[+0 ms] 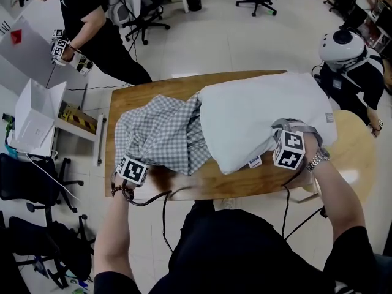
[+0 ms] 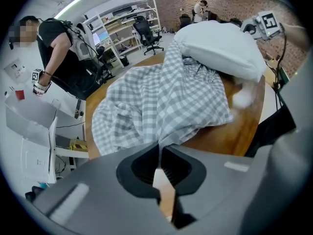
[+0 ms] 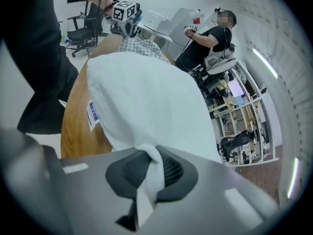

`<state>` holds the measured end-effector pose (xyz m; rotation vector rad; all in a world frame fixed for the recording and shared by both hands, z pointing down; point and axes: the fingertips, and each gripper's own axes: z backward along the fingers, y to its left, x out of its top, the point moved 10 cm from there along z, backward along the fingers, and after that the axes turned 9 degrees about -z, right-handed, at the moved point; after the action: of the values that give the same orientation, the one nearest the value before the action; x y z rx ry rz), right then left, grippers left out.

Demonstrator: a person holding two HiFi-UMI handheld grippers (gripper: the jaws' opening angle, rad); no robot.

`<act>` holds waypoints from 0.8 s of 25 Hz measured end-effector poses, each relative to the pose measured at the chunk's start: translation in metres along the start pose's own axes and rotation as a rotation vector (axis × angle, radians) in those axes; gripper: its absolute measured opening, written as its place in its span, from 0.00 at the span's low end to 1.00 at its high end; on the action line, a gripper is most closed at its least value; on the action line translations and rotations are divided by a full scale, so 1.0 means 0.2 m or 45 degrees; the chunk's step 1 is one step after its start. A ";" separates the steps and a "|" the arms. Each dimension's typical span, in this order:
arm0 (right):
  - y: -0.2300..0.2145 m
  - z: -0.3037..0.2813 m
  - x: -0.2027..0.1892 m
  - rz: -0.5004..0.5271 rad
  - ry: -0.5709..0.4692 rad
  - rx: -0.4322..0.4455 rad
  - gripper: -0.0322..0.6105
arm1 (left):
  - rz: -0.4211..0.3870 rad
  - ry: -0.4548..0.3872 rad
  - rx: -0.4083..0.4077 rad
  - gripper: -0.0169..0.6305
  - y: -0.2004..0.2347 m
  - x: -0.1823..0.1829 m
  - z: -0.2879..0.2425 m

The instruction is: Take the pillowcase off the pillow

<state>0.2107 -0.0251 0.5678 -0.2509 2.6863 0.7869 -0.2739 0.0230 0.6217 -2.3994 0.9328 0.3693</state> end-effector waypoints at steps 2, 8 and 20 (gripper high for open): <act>0.00 0.00 0.00 -0.010 0.003 0.018 0.08 | 0.008 0.006 0.009 0.04 0.02 -0.01 0.01; 0.03 0.06 0.04 0.050 -0.046 0.088 0.25 | 0.060 0.178 -0.119 0.22 -0.03 -0.13 -0.04; -0.21 0.41 0.19 -0.014 -0.065 0.371 0.43 | -0.044 -0.010 -0.174 0.37 0.04 0.31 0.08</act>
<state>0.2066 -0.0183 0.4689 -0.1713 2.7034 0.3843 -0.2359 -0.0067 0.5777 -2.5324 0.8873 0.4416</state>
